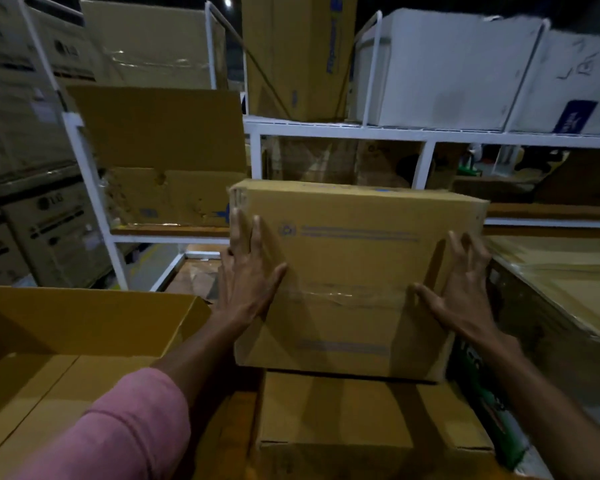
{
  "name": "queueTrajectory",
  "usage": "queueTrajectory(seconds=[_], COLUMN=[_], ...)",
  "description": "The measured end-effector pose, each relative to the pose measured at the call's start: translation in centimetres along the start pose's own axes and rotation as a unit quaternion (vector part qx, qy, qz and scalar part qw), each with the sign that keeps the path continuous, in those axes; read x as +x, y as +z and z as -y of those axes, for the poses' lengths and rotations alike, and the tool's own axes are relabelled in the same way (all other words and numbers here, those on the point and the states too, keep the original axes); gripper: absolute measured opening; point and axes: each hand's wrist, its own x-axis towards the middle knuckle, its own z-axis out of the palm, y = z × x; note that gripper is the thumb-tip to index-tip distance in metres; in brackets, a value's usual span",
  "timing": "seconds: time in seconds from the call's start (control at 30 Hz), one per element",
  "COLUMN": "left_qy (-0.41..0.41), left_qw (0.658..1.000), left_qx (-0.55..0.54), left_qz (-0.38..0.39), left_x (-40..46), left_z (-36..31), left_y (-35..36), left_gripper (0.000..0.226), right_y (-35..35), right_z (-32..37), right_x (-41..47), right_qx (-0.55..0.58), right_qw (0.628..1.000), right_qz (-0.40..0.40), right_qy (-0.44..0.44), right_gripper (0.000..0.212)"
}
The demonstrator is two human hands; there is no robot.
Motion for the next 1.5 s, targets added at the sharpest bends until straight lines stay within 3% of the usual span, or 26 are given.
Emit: queueTrajectory(seconds=[0.17,0.27,0.37,0.57,0.73,0.83,0.93,1.23,1.33,1.4,1.5], left_qy=[0.053,0.06,0.042,0.051,0.011,-0.027,-0.035,0.082,0.093,0.1,0.095], left_qw=[0.997,0.998,0.997,0.998,0.999,0.998,0.993,0.977,0.969,0.966,0.967], left_qx=[-0.024,0.0,0.011,0.023,-0.018,-0.006,0.093,0.175,0.137,0.136,0.144], left_qz=[-0.041,0.011,0.065,-0.029,-0.035,-0.058,-0.057,0.085,0.184,0.195,0.186], left_x=[1.2,3.3,2.9,-1.1,-6.2,-9.5,-11.5,-15.9,-17.0,-17.6,-17.5], left_z=[-0.5,-1.0,-1.8,-2.4,-2.1,-2.0,-2.6,-3.2,-3.4,-3.4,-3.5], left_y=[-3.7,-5.5,-6.3,-7.0,-6.0,-6.1,-6.6,-5.2,-4.5,-4.0,-3.5], left_gripper=[0.117,0.124,0.106,0.092,0.068,0.052,0.047,0.064,0.061,0.06,0.061], right_y=[-2.7,-5.0,-5.8,-6.3,-5.0,-5.1,-4.8,-2.1,-1.4,-0.9,-0.2], right_z=[1.7,3.1,3.8,4.0,3.6,4.2,5.1,7.3,7.6,7.6,8.1], right_x=[0.6,2.5,2.8,-1.5,-6.5,-8.7,-10.4,-15.3,-16.0,-16.2,-15.6], right_qx=[-0.018,-0.044,-0.082,-0.028,0.001,-0.05,-0.155,-0.147,-0.104,-0.103,-0.099], right_qw=[0.999,0.999,0.995,0.998,0.999,0.997,0.986,0.984,0.979,0.968,0.965], right_qz=[-0.043,-0.005,0.061,-0.051,-0.045,-0.048,-0.056,0.051,0.156,0.211,0.221], right_qy=[-0.025,-0.008,0.016,-0.016,0.014,0.034,-0.022,-0.085,-0.077,-0.091,-0.1], right_gripper=[0.128,0.13,0.114,0.089,0.06,0.049,0.053,0.048,0.046,0.046,0.041])
